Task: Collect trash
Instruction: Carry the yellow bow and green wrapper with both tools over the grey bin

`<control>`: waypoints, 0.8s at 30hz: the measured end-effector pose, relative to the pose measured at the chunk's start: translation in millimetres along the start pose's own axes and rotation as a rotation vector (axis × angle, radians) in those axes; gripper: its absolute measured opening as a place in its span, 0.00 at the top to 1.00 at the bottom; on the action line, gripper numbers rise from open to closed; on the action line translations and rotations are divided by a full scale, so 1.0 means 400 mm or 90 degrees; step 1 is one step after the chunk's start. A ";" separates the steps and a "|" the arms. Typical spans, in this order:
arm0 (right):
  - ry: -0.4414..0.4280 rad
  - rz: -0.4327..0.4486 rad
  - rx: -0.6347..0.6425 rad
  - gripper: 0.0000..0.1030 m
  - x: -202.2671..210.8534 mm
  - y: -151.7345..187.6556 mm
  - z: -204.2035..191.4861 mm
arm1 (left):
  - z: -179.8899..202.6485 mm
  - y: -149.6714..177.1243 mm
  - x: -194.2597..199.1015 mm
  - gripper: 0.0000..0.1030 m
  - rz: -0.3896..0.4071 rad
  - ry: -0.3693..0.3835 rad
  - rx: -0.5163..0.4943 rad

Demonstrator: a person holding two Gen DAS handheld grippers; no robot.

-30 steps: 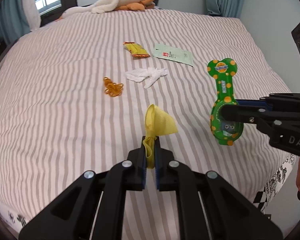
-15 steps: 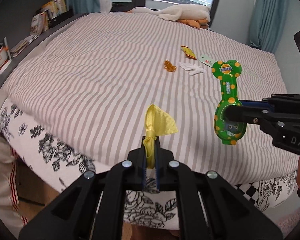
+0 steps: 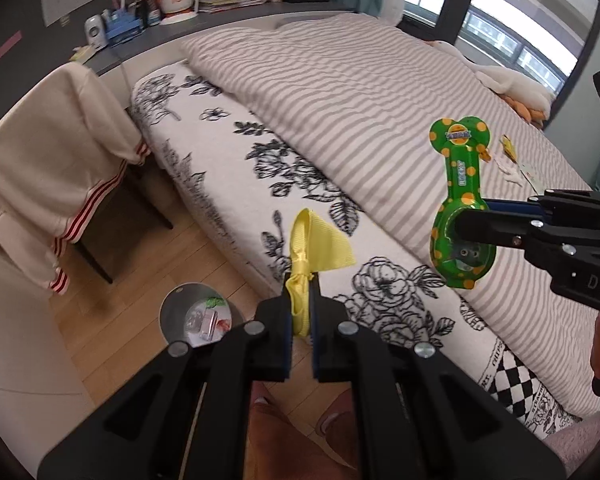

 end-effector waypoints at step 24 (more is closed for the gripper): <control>-0.067 -0.122 0.095 0.86 -0.467 -0.159 -0.523 | -0.608 0.143 0.001 0.93 -0.031 -0.043 0.119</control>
Point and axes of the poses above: each gripper's, at about its wrist camera, not at the fingertips, and x roughly against the way its jaws point, z to its right, y to its underside, the point moved 2 cm from there along -x, roughly the way its jaws point, and after that the axes turned 4 degrees about -x, right-handed, at the moved point
